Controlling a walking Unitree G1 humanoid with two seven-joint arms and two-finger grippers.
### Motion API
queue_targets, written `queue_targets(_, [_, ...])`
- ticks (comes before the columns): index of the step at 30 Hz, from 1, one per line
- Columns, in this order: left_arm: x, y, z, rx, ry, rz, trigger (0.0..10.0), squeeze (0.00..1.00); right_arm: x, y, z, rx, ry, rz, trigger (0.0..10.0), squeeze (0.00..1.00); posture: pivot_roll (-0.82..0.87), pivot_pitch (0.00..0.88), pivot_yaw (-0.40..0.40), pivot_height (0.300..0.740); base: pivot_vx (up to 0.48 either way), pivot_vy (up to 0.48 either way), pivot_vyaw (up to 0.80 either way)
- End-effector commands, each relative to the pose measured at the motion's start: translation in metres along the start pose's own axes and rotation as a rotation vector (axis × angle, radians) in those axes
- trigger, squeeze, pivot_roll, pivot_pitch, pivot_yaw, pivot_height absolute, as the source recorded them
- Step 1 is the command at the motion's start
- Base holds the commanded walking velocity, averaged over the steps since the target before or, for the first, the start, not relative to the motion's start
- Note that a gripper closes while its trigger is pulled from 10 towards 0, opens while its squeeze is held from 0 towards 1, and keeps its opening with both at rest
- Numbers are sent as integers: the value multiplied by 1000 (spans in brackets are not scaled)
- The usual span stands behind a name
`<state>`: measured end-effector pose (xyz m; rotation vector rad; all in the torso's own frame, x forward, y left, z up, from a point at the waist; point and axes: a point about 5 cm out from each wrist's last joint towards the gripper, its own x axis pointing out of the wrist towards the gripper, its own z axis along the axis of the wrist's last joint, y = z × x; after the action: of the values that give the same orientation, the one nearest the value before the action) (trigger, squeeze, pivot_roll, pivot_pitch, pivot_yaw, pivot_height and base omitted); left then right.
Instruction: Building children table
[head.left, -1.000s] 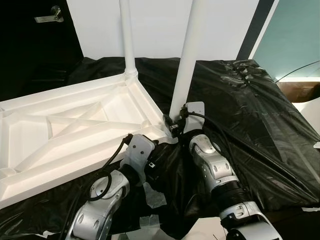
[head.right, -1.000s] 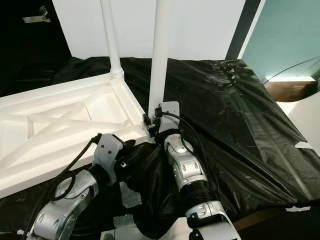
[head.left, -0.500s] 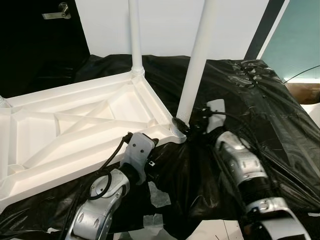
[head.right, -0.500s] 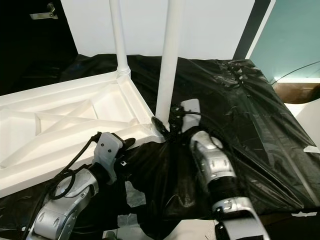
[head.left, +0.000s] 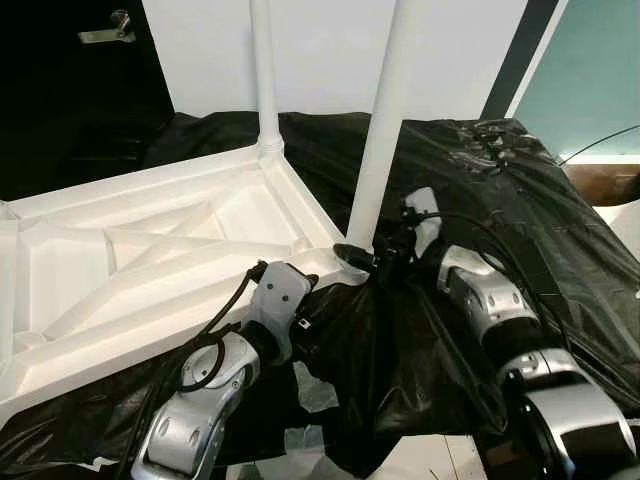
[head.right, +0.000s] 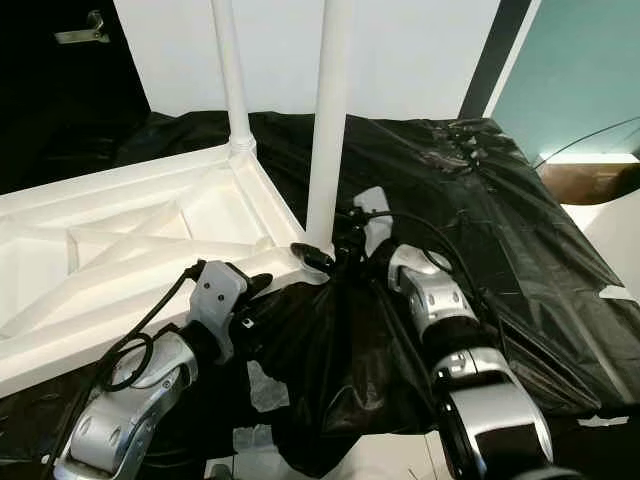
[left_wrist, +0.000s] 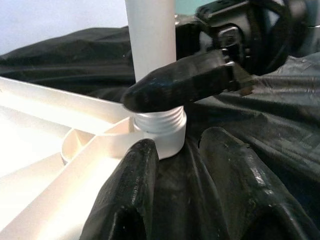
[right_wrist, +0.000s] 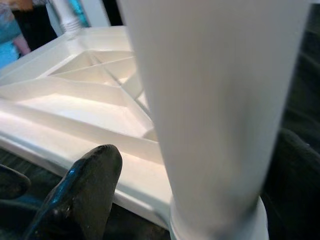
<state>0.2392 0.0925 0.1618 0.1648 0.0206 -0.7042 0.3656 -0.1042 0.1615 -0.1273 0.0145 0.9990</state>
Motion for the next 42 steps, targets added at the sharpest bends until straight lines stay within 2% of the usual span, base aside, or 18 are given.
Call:
queue_targets(1, [1, -2, -1, -2, 0, -15, 10000, 0, 4, 4, -4, -16, 32, 42, 10000, 0, 125, 0, -52, 740, 0, 0, 0])
queue_targets(4, [1, -2, -1, 0, 1, -17, 10000, 0, 6, 3, -4, -42, 46, 57, 10000, 0, 127, 0, -51, 740, 0, 0, 0])
queue_targets(5, [1, -2, -1, 0, 1, -17, 10000, 0, 7, 4, -4, -54, 51, 62, 3255, 0, 128, 0, -52, 740, 0, 0, 0])
queue_targets(6, [1, -2, 0, 2, 1, -18, 10000, 0, 8, 3, -5, -70, 65, 70, 0, 0, 135, 0, -56, 740, 0, 0, 0])
queue_targets(15, [-1, -2, -1, -3, 4, -4, 10000, 0, 2, 1, -13, -64, 96, 116, 0, 0, 147, 0, -63, 740, 0, 0, 0])
queue_targets(19, [-2, -3, -1, -5, 4, -6, 10000, 0, 0, 0, -14, -56, 94, 97, 0, 0, 141, 0, -64, 740, 0, 0, 0])
queue_targets(20, [-2, -3, -1, -6, 4, -5, 10000, 0, 0, -1, -14, -53, 91, 69, 10000, 0, 137, 0, -64, 740, 0, 0, 0])
queue_targets(27, [-1, -4, -1, -11, 2, -6, 10000, 0, 2, -3, -17, -53, 108, -38, 10000, 0, 131, 6, -63, 740, 0, 0, 0])
queue_targets(30, [-2, -5, -2, -14, 7, -1, 10000, 0, 9, 1, -26, 6, 113, -209, 10000, 0, 131, 16, -62, 740, 0, 0, 0])
queue_targets(31, [-2, -5, -2, -14, 7, -1, 10000, 0, 9, 1, -26, 6, 113, -209, 10000, 0, 131, 16, -62, 740, 0, 0, 0])
queue_targets(42, [-3, -5, -3, -26, 6, 17, 10000, 0, 24, 29, -38, 116, 85, -449, 10000, 0, 124, 28, -72, 740, 0, 0, 0])
